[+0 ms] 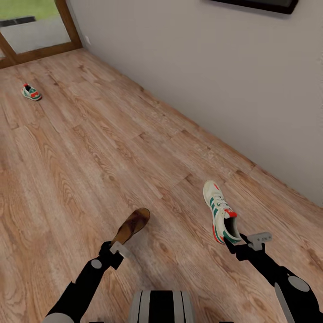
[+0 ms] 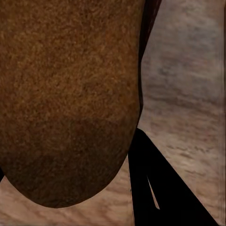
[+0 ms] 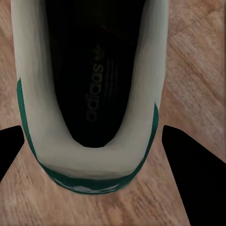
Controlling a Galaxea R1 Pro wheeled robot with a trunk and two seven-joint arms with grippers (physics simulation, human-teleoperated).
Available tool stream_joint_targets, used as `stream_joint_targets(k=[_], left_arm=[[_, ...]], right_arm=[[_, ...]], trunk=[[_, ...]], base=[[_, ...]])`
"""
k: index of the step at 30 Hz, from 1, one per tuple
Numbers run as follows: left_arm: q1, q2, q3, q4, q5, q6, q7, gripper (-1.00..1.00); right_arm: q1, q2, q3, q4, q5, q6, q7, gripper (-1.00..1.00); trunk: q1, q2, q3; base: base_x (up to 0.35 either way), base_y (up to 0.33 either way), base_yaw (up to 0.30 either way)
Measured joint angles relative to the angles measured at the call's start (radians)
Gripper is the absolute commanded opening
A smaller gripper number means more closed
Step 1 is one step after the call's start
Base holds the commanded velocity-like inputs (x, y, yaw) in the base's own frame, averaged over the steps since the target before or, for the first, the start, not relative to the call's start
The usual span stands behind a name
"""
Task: Pick up the two gym shoes and the two sandals from the corridor floor and place them onto the hallstand (shoe rack) in the corridor, making sure they are on the rack and not on the floor. Arrange them so the two gym shoes are next to each other and the two sandals are next to each other.
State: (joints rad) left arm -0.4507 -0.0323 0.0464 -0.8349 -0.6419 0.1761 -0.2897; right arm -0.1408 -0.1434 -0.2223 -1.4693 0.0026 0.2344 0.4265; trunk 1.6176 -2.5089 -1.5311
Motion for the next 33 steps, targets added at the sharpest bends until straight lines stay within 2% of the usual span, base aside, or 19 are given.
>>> stream_joint_targets(k=[1, 4, 6, 7, 8, 11, 15, 17, 18, 20, 22, 24, 26, 33], left_arm=[[0.001, 0.001, 0.001, 0.01, 0.066, -0.008, 0.001, -1.0], [0.001, 0.002, 0.001, 0.013, 0.122, -0.016, 0.004, -1.0], [0.001, 0.005, 0.002, 0.015, 0.192, -0.025, 0.006, -1.0], [0.001, 0.006, 0.002, 0.015, 0.209, -0.026, 0.007, -1.0], [0.004, 0.017, 0.004, 0.016, 0.298, -0.054, 0.012, -1.0], [0.021, 0.019, 0.025, 0.017, 0.323, -0.115, 0.017, -1.0], [0.054, 0.019, 0.099, 0.023, 0.337, -0.163, 0.031, -1.0], [0.071, 0.018, 0.146, 0.052, 0.341, -0.188, 0.034, -1.0], [0.073, 0.017, 0.154, 0.062, 0.342, -0.199, 0.034, -1.0], [0.077, 0.017, 0.176, 0.119, 0.34, -0.261, 0.035, -1.0], [0.079, 0.017, 0.187, 0.178, 0.339, -0.321, 0.044, -1.0], [0.079, 0.017, 0.189, 0.197, 0.34, -0.342, 0.055, -1.0], [0.082, 0.018, 0.191, 0.221, 0.339, -0.365, 0.081, -1.0], [0.094, 0.017, 0.192, 0.236, 0.342, -0.382, 0.104, -1.0]], right_arm=[[0.0, 0.0, 0.0, 0.0, 0.0, -0.001, 0.0, -1.0], [0.0, 0.0, 0.0, -0.001, 0.0, -0.001, 0.0, -1.0], [0.0, 0.001, 0.0, 0.0, 0.001, -0.001, -0.001, -1.0], [0.0, 0.001, 0.0, 0.0, 0.001, -0.001, -0.001, -1.0], [0.0, 0.006, 0.001, 0.002, 0.001, -0.003, -0.002, -1.0], [0.001, 0.009, 0.001, 0.004, 0.001, -0.005, -0.003, -1.0], [0.001, 0.009, -0.001, 0.018, 0.002, -0.008, -0.005, -1.0], [0.002, 0.01, -0.029, 0.054, 0.004, -0.013, -0.01, -1.0], [0.002, 0.01, -0.039, 0.061, 0.002, -0.015, -0.011, -1.0], [0.002, 0.013, -0.075, 0.088, 0.004, -0.028, -0.013, -1.0], [0.002, 0.012, -0.112, 0.128, 0.005, -0.05, -0.013, -1.0], [0.002, 0.012, -0.135, 0.148, 0.003, -0.063, -0.013, -1.0], [0.002, 0.012, -0.177, 0.171, 0.003, -0.091, -0.013, -1.0], [0.002, 0.008, -0.206, 0.179, 0.001, -0.113, -0.013, -1.0]], trunk=[[0.0, 0.0, 0.004], [-0.002, 0.001, 0.015], [-0.003, 0.001, 0.023], [-0.003, 0.002, 0.027], [-0.004, 0.002, 0.031], [-0.005, 0.003, 0.045], [-0.007, 0.003, 0.066], [-0.008, 0.004, 0.077], [-0.008, 0.004, 0.082], [-0.009, 0.005, 0.093], [-0.01, 0.005, 0.104], [-0.011, 0.006, 0.114], [-0.012, 0.006, 0.125], [-0.015, 0.008, 0.163]], base=[[0.0, 0.0, 0.0], [0.0, 0.0, 0.0], [0.0, 0.0, 0.0], [0.0, 0.0, 0.0], [0.0, 0.0, 0.0], [0.0, 0.0, -0.004], [0.0, 0.0, -0.05], [0.0, 0.0, -0.081], [0.0, 0.0, -0.089], [0.0, 0.0, -0.095], [0.0, 0.0, -0.099], [0.0, 0.0, -0.1], [0.0, 0.0, -0.101], [0.0, 0.0, -0.102]])
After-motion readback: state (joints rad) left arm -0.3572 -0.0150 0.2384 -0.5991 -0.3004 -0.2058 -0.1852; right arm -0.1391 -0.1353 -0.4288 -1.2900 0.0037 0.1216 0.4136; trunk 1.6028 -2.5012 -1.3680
